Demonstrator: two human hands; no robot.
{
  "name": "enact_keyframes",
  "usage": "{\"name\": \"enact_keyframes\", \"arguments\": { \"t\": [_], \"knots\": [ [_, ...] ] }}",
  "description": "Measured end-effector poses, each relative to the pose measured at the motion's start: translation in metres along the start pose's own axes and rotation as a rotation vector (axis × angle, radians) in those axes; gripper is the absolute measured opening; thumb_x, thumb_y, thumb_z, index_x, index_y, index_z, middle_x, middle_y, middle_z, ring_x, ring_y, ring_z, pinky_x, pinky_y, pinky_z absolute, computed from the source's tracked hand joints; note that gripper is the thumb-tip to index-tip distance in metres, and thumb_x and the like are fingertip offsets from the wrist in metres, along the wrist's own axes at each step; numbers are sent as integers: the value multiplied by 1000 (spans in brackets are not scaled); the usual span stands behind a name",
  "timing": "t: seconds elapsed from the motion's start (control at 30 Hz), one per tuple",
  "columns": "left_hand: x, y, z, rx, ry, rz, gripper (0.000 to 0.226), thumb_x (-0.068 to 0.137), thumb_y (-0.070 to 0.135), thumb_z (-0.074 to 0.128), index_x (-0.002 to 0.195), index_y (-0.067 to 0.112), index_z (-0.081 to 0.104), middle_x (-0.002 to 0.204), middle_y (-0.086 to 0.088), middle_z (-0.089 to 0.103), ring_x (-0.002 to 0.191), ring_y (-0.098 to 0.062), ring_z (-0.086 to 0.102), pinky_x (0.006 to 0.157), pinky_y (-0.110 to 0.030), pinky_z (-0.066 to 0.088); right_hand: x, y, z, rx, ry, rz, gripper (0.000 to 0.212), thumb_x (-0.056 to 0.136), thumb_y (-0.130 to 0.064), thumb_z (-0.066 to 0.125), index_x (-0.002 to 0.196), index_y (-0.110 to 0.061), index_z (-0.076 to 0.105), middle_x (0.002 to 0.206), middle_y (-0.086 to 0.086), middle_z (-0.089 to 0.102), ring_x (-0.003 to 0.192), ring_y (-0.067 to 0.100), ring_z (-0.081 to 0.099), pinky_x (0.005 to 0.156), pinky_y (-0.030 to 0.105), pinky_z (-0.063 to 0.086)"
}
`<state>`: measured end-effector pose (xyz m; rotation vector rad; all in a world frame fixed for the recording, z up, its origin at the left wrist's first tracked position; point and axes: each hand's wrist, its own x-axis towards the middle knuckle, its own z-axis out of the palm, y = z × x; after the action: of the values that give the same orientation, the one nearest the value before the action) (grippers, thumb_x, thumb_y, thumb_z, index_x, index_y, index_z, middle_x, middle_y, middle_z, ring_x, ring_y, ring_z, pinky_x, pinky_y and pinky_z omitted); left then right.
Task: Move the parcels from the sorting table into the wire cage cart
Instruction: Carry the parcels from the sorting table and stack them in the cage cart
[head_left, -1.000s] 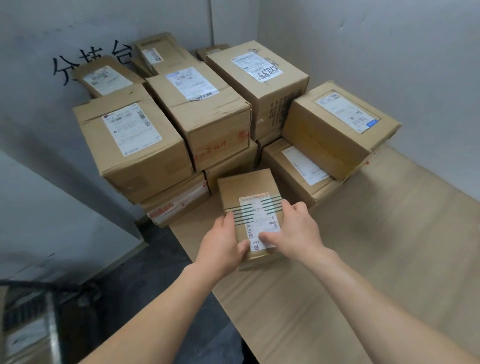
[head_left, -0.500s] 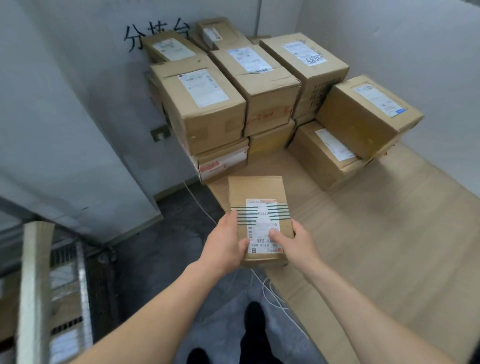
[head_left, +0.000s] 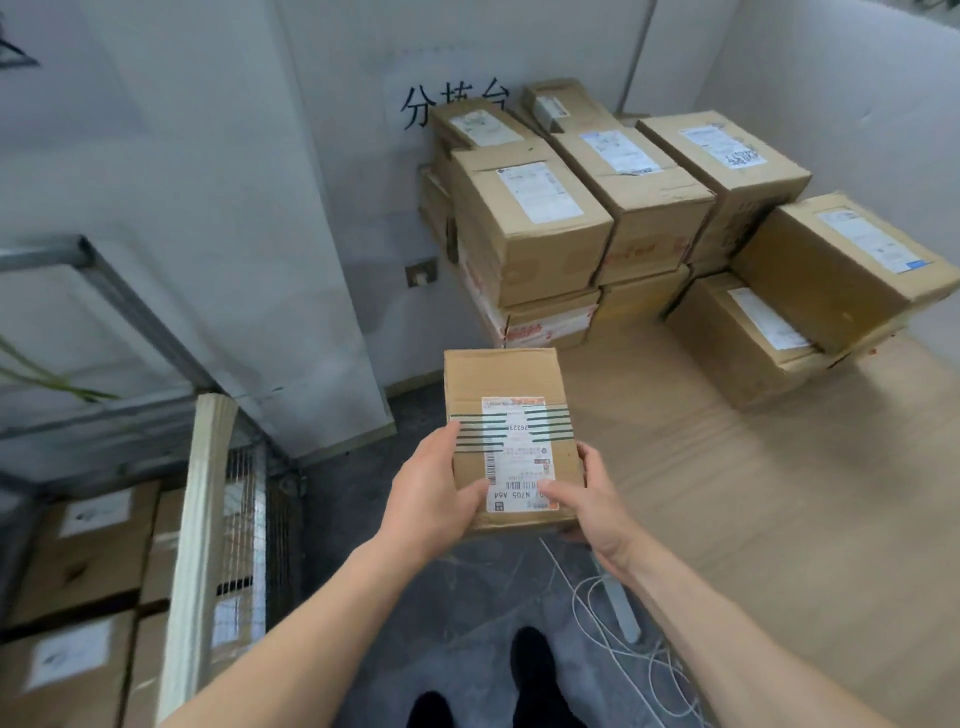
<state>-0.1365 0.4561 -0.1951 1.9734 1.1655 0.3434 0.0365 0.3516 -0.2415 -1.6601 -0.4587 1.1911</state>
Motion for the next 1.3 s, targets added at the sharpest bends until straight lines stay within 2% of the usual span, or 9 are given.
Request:
{"name": "enact_keyframes", "arguments": {
  "t": [0.1, 0.2, 0.4, 0.53, 0.63, 0.8, 1.0, 1.17, 1.3],
  "knots": [
    [-4, -3, -13, -1, 62, -17, 69, 85, 22, 75, 147, 29, 44, 137, 15, 55, 124, -9, 54, 104, -28, 43, 6, -3, 16, -52, -28, -22, 71, 78, -12, 77, 139, -24, 44, 117, -2, 74, 109, 20, 70, 96, 44, 55],
    [-9, -9, -26, -25, 118, -57, 67, 85, 18, 74, 144, 30, 46, 135, 16, 57, 121, -10, 56, 104, -30, 46, 15, -12, 29, -115, -95, -60, 58, 86, -10, 76, 135, -25, 49, 115, -7, 74, 108, 11, 69, 103, 43, 52],
    [-18, -23, -51, -53, 293, -174, 73, 84, 18, 75, 149, 25, 43, 139, 13, 54, 127, -12, 51, 110, -30, 40, 29, -51, 58, -98, -258, -109, 45, 92, -19, 72, 127, -34, 47, 116, 2, 73, 105, 21, 72, 93, 46, 58],
    [-25, -22, -64, -77, 409, -242, 78, 85, 17, 75, 154, 21, 37, 147, 7, 51, 134, -13, 47, 114, -30, 36, 37, -78, 72, -119, -413, -120, 51, 88, -28, 72, 130, -35, 44, 116, 5, 72, 91, 18, 75, 63, 28, 56],
    [-35, -20, -73, -72, 479, -293, 79, 87, 17, 75, 155, 20, 34, 148, 6, 50, 135, -13, 47, 115, -33, 37, 39, -94, 84, -159, -519, -122, 65, 74, -35, 70, 132, -34, 42, 116, 5, 71, 82, 10, 74, 56, 22, 54],
    [-54, -20, -87, -31, 569, -323, 79, 86, 22, 75, 154, 25, 35, 146, 10, 52, 132, -11, 49, 112, -38, 43, 41, -106, 103, -250, -676, -165, 77, 72, -42, 71, 140, -35, 36, 122, 2, 67, 90, 8, 74, 62, 19, 55],
    [-82, -22, -110, -29, 678, -340, 64, 89, 23, 69, 147, 32, 43, 134, 18, 55, 119, -7, 55, 101, -31, 50, 40, -115, 140, -289, -777, -145, 74, 71, -45, 68, 139, -38, 38, 110, -7, 73, 88, 11, 75, 58, 24, 53],
    [-112, -51, -133, 55, 760, -453, 64, 97, 33, 61, 154, 17, 36, 155, 3, 44, 137, -16, 46, 113, -39, 40, 43, -111, 184, -356, -833, -151, 73, 74, -48, 67, 141, -41, 39, 107, -12, 76, 94, 17, 74, 81, 52, 55],
    [-134, -82, -155, 175, 753, -513, 61, 100, 39, 55, 154, 17, 37, 159, 5, 38, 143, -12, 37, 111, -27, 32, 42, -110, 224, -383, -873, -144, 72, 73, -45, 66, 140, -39, 41, 106, -12, 76, 90, 13, 75, 76, 46, 54]
  ]
}}
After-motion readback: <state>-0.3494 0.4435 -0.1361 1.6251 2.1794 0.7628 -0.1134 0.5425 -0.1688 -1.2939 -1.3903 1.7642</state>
